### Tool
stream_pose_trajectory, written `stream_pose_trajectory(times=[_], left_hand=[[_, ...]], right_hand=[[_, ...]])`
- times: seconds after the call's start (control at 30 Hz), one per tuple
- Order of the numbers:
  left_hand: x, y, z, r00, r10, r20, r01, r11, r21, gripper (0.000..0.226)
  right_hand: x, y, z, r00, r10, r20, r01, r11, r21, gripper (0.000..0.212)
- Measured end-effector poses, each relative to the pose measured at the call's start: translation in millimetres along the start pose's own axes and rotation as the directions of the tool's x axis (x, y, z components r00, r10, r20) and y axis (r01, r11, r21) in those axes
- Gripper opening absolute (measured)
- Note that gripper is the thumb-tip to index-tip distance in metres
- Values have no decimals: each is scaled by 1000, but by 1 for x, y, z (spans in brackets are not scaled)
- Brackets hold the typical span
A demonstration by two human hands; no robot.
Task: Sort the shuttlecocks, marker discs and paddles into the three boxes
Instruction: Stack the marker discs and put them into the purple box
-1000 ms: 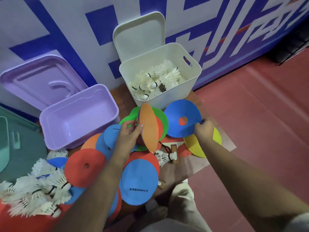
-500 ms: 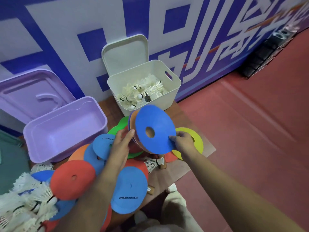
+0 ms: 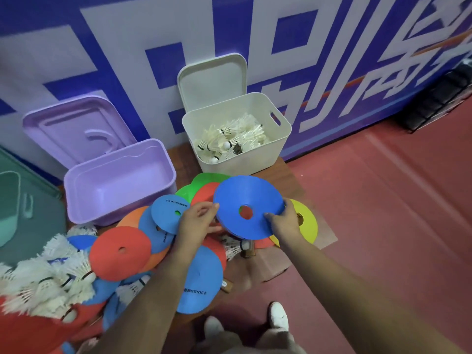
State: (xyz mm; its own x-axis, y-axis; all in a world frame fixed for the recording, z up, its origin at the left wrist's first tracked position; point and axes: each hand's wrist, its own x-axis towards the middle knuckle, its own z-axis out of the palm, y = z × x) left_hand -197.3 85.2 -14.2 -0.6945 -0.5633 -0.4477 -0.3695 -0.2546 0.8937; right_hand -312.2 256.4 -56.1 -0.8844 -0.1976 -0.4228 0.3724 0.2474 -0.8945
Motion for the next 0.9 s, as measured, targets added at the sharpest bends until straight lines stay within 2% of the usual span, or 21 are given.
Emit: stream_pose_trajectory(times=[0.1, 0.2, 0.27, 0.33, 0.4, 0.43, 0.47, 0.5, 0.53, 0.6, 0.63, 0.7, 0.77, 0.8, 0.87, 0.9], left_hand=[[1, 0, 16, 998, -21, -56, 26, 995, 94, 20], [2, -5, 33, 989, -97, -116, 105, 992, 67, 20], [4, -12, 44, 985, -125, -119, 138, 984, 116, 15], [3, -18, 50, 985, -80, -151, 109, 975, 192, 7], [2, -20, 54, 969, -4, -245, 65, 968, 242, 16], [1, -19, 56, 959, 34, -282, 44, 963, 266, 17], [0, -18, 58, 950, 72, -305, 23, 954, 298, 16], [0, -17, 60, 943, 102, -317, 12, 940, 341, 14], [0, -18, 61, 936, 128, -327, 8, 923, 384, 14], [0, -20, 62, 927, 164, -338, 12, 886, 463, 14], [-1, -22, 62, 924, 173, -341, 18, 871, 491, 14], [-4, -27, 63, 924, 180, -338, 25, 853, 522, 17], [-8, -33, 66, 925, 163, -342, 36, 862, 506, 18], [-11, -35, 68, 924, 160, -348, 36, 869, 494, 17], [-16, -39, 73, 920, 159, -357, 30, 882, 470, 13], [-18, -39, 75, 919, 161, -360, 26, 887, 461, 12]], right_hand=[[5, -4, -18, 997, -58, 55, 63, 993, -103, 48], [10, 4, -36, 991, -53, 120, 65, 993, -98, 45], [16, 8, -48, 984, -56, 169, 76, 990, -115, 40], [25, 11, -56, 982, -42, 186, 65, 991, -120, 32], [32, 14, -63, 989, -20, 143, 44, 984, -170, 26], [37, 18, -67, 994, -27, 103, 53, 964, -262, 29], [41, 22, -73, 994, -69, 83, 98, 906, -411, 32], [45, 29, -80, 987, -124, 106, 163, 791, -590, 35], [48, 38, -86, 972, -136, 193, 235, 635, -736, 38], [47, 49, -95, 920, 2, 392, 363, 371, -855, 45], [47, 54, -97, 896, 71, 438, 399, 304, -865, 50], [47, 61, -100, 889, 46, 455, 428, 266, -864, 59], [52, 65, -101, 903, -13, 429, 414, 295, -861, 69], [57, 66, -102, 909, 10, 416, 391, 327, -861, 71], [65, 70, -108, 897, 67, 436, 387, 357, -850, 63], [69, 72, -111, 894, 35, 447, 404, 369, -837, 53]])
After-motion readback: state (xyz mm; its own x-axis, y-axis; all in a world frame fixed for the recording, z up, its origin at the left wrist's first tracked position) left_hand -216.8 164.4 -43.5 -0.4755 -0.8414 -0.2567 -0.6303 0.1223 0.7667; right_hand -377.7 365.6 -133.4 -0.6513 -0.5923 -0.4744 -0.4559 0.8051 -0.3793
